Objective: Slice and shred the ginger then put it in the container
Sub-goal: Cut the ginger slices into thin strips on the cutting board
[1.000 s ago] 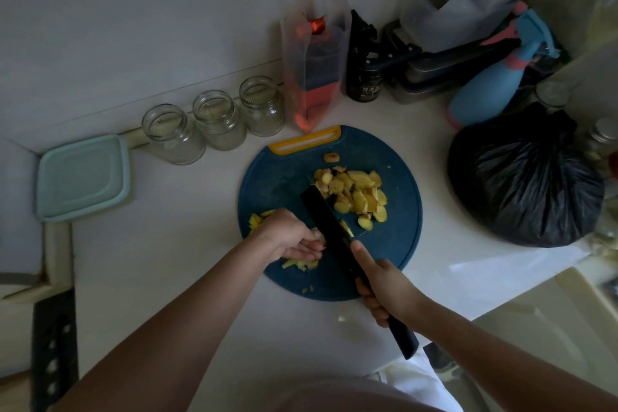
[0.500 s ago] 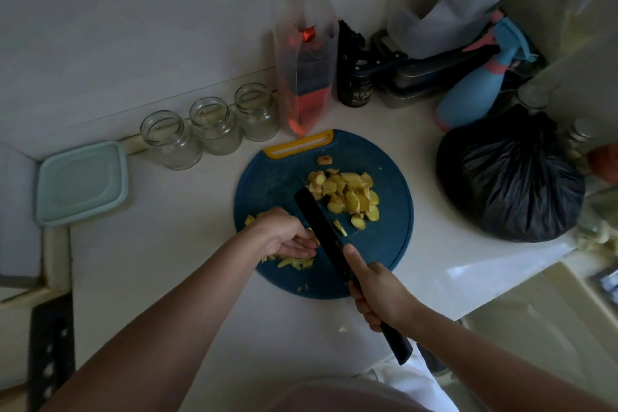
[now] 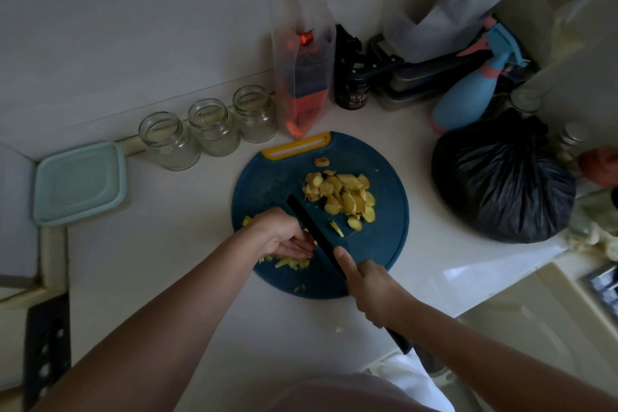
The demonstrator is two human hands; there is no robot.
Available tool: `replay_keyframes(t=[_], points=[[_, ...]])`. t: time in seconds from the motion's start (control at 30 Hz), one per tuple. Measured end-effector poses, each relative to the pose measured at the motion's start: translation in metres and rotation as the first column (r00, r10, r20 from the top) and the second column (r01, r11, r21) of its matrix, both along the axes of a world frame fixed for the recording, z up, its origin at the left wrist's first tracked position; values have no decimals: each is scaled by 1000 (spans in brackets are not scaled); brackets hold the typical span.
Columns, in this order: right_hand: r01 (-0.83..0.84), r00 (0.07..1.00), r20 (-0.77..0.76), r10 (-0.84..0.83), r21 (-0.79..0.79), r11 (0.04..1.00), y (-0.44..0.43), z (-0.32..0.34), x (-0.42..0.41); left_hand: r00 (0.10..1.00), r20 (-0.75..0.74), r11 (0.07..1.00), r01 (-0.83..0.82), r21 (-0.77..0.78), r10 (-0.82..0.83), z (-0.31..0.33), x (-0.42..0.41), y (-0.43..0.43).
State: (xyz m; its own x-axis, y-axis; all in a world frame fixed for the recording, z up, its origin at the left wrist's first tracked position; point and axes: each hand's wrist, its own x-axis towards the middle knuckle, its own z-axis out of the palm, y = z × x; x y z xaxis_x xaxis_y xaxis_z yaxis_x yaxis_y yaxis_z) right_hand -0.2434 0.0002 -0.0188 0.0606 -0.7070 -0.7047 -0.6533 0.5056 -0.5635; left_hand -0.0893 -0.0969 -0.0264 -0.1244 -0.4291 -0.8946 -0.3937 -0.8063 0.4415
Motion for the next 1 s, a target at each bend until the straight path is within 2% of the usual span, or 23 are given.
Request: replay_keyframes(t=[0.13, 0.43, 1.0], points=[[42, 999, 28, -43, 26, 999, -1, -1, 1, 1000, -15, 1000, -2, 4, 2, -1, 0, -1], [-17, 1000, 12, 19, -145, 989, 7, -5, 7, 1000, -2, 1000, -23, -1, 23, -1, -1, 0], [73, 997, 42, -70, -77, 994, 11, -12, 8, 1000, -21, 1000, 6, -11, -7, -6, 1, -3]])
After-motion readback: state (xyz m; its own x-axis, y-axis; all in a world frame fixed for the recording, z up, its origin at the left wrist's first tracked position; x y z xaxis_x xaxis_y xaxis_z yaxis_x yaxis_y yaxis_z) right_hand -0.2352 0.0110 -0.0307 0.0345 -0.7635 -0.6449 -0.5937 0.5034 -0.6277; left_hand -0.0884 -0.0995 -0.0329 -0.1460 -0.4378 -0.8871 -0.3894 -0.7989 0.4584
